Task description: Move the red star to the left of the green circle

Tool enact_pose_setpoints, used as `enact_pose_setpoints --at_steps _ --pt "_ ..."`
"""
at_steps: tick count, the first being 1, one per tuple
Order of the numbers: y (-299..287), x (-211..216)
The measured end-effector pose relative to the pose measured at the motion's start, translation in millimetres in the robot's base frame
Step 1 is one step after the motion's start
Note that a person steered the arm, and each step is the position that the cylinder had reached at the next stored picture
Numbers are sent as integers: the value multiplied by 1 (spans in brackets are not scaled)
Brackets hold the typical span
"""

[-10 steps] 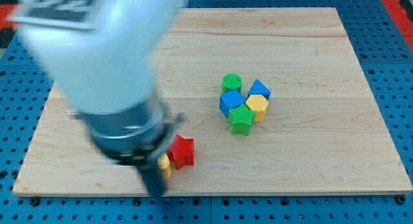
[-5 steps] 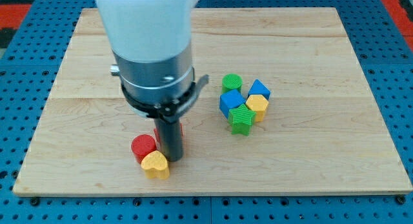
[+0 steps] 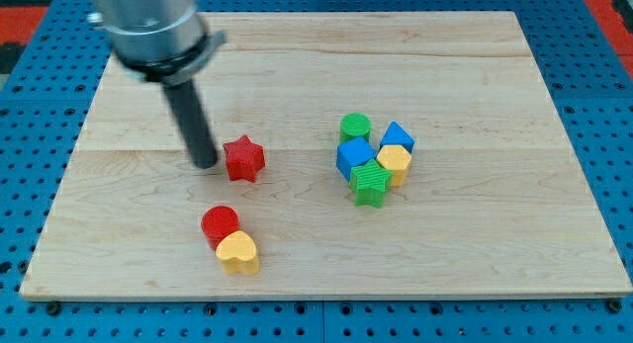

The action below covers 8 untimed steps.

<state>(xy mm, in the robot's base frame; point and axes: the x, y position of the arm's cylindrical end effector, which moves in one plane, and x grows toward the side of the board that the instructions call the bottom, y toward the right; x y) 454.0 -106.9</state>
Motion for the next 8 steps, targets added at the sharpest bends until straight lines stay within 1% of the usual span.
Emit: enact_pose_setpoints --at_steps 1,2,3,4,5,6,7,8 --pt "62 -29" --pt "80 -31" --pt "20 -19" --pt "-21 22" --pt "35 34" --pt "57 6" --pt "70 -13" --pt "70 -13"
